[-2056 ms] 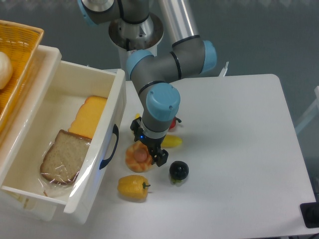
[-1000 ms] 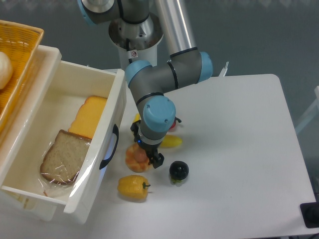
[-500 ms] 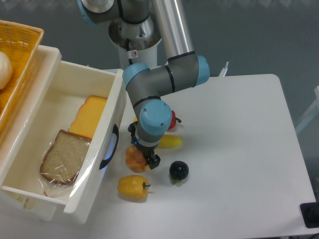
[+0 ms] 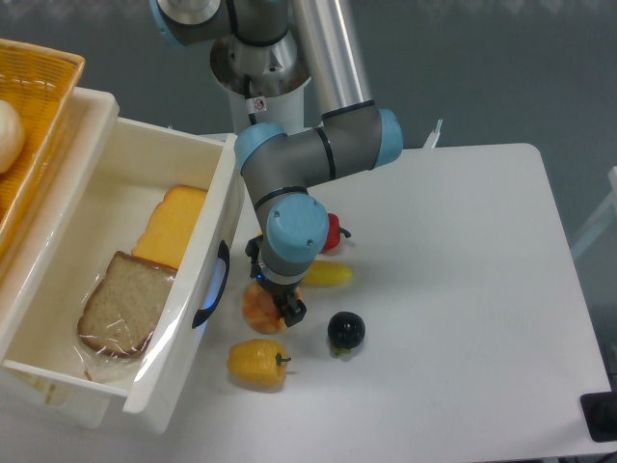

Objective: Pick up the egg

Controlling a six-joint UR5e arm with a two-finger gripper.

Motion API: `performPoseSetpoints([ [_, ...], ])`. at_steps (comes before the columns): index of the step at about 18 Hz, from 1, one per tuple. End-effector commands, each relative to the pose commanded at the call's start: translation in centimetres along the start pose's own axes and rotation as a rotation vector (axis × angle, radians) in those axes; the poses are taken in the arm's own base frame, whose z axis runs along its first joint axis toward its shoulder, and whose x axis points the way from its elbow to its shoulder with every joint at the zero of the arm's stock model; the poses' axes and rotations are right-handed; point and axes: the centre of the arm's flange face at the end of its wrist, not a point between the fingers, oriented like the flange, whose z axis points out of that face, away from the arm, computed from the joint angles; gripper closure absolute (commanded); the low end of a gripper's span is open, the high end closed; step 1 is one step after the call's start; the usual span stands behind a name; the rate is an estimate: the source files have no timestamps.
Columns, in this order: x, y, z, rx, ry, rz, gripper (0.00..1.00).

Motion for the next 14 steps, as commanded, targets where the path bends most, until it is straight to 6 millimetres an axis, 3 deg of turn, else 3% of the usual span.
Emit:
performPoseSetpoints([
  [13,0.30,0.07,0.58,-0.005,0.012,0.000,0.16],
  [14,0.30,0.05,0.58,-0.004,0.012,0.000,0.19],
])
